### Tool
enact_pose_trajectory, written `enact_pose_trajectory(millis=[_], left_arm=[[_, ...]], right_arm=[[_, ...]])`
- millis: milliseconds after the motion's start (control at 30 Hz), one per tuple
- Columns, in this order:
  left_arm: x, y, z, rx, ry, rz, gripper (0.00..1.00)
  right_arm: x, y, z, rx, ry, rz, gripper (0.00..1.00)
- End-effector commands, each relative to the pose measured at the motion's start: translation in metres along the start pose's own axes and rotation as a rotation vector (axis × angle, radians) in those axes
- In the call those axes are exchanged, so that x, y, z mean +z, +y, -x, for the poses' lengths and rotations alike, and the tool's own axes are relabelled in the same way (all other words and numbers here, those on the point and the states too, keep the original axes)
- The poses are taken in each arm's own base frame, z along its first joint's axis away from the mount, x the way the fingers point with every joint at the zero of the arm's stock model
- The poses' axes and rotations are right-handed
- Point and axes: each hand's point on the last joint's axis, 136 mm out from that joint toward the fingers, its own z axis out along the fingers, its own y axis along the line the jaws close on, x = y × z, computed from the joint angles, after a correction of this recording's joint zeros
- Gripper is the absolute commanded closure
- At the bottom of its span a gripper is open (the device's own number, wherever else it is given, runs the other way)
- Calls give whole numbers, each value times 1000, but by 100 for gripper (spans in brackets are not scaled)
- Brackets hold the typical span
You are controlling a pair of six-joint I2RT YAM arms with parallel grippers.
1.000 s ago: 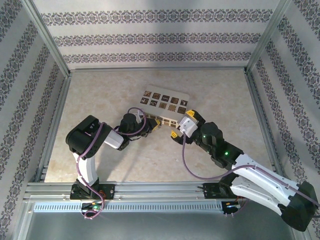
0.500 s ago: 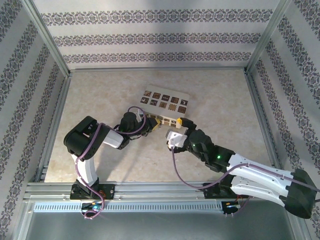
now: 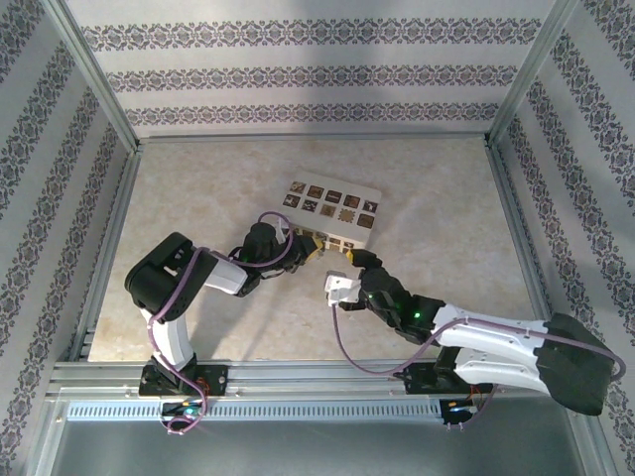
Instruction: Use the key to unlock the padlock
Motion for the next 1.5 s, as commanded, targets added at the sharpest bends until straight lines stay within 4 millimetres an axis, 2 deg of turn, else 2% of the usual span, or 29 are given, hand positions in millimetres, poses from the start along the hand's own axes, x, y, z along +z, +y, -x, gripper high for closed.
enact_pose_trajectory(millis=[0, 200, 333, 600, 1200, 1467], left_arm=[[0, -38, 0, 26, -4, -86, 93], [-2, -40, -3, 16, -16, -54, 93], [-3, -41, -3, 0, -24, -42, 93], [-2, -46, -5, -27, -26, -48, 93], [0, -47, -6, -38, -26, -54, 93], [0, -45, -7, -42, -26, -50, 93]], right_arm=[[7, -3, 10, -1, -42, -42, 18], [25, -3, 16, 32, -74, -32, 25], [33, -10, 19, 67, -100, -9, 37], [43, -16, 18, 82, -115, 10, 50], [51, -20, 19, 88, -110, 14, 71], [58, -17, 19, 69, -93, 21, 74]])
